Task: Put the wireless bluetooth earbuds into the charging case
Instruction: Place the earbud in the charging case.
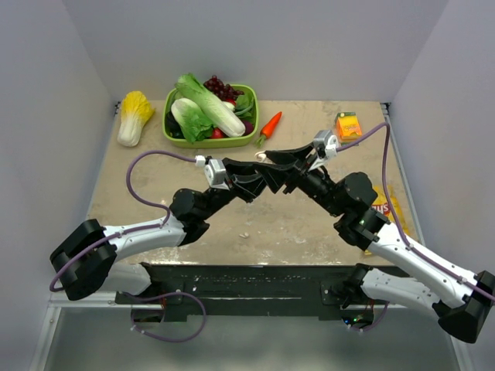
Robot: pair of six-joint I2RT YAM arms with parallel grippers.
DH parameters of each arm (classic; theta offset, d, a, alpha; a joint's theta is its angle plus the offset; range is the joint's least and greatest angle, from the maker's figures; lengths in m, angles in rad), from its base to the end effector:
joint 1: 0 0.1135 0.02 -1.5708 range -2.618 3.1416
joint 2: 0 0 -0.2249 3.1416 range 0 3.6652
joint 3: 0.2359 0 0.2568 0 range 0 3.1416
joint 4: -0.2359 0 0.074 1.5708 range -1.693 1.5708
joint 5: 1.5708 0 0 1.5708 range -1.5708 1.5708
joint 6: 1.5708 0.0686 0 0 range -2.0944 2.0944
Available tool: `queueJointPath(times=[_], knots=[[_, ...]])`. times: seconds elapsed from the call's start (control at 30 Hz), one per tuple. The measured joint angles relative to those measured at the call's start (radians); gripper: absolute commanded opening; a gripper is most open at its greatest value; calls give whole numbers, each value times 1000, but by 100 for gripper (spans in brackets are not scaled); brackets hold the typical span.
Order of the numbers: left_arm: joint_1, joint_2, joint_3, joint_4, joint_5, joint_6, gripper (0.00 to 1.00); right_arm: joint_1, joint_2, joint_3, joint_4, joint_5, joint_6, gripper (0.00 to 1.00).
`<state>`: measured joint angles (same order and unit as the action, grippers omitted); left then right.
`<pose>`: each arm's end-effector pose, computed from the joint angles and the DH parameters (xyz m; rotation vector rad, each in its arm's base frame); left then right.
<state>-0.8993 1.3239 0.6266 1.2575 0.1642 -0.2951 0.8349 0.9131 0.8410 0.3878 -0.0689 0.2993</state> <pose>0.1872 -0.2536 0.2925 0.4726 0.9789 -1.1661 0.1786 0.2042 0.3776 -0.4103 1.2581 1.0173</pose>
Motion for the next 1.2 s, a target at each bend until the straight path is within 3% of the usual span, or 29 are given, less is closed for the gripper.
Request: queueJointPath(times=[1.2], knots=[[-6,0,0,11,14,0,0,0,7,70,-81,0,61,59]])
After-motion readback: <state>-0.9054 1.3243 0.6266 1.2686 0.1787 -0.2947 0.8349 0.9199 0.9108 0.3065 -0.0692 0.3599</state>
